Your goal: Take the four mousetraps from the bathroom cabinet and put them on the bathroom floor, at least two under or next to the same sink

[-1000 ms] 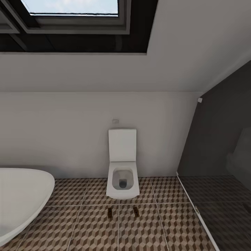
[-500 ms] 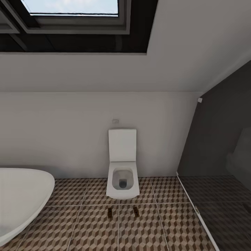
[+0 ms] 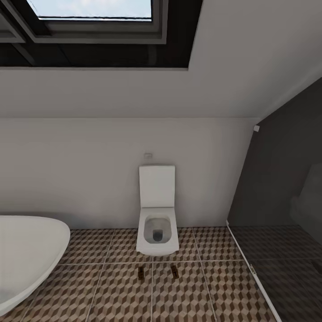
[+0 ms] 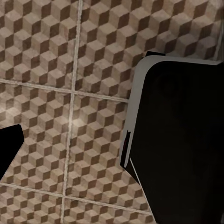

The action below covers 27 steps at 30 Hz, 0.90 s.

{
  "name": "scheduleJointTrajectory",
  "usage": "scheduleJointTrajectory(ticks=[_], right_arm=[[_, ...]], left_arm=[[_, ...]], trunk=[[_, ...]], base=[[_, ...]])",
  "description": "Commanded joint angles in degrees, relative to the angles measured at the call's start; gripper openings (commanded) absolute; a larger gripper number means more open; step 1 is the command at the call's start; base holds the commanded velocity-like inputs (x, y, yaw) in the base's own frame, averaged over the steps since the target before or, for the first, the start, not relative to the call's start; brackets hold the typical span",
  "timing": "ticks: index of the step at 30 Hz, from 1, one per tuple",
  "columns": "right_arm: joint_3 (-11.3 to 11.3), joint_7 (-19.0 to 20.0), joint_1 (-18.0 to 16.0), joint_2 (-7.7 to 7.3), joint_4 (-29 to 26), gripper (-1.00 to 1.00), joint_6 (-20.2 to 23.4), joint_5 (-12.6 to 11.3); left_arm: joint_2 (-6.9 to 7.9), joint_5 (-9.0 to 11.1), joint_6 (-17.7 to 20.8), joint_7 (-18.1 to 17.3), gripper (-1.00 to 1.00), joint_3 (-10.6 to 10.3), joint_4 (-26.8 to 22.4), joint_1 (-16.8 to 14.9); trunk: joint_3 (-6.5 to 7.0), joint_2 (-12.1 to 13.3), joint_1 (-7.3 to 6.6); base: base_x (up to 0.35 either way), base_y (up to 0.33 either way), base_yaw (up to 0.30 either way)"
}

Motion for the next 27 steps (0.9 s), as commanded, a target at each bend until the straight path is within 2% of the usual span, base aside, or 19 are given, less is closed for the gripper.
scheduleJointTrajectory(ticks=[1, 12, 27], right_arm=[[0.46, -0.17, -0.04, 0.03, -0.03, 1.00, -0.17, -0.45], [0.43, 0.01, -0.04, 1.14, -0.52, 1.00, -0.36, -0.65], [0.37, 0.05, -0.04, 1.18, -0.60, 1.00, -0.36, -0.60]], left_arm=[[-0.21, 0.51, -0.25, -0.26, 1.00, -0.47, 0.19, -0.08], [-0.88, 0.48, -0.25, -0.26, 1.00, -0.48, 0.17, -0.08], [-0.91, 0.45, -0.25, -0.26, 1.00, -0.48, 0.17, -0.08]], trunk=[[-0.13, -0.12, 0.03], [-0.13, -0.12, 0.03], [-0.13, -0.12, 0.03]], base=[[0.000, 0.000, 0.000], [0.000, 0.000, 0.000], [0.000, 0.000, 0.000]])
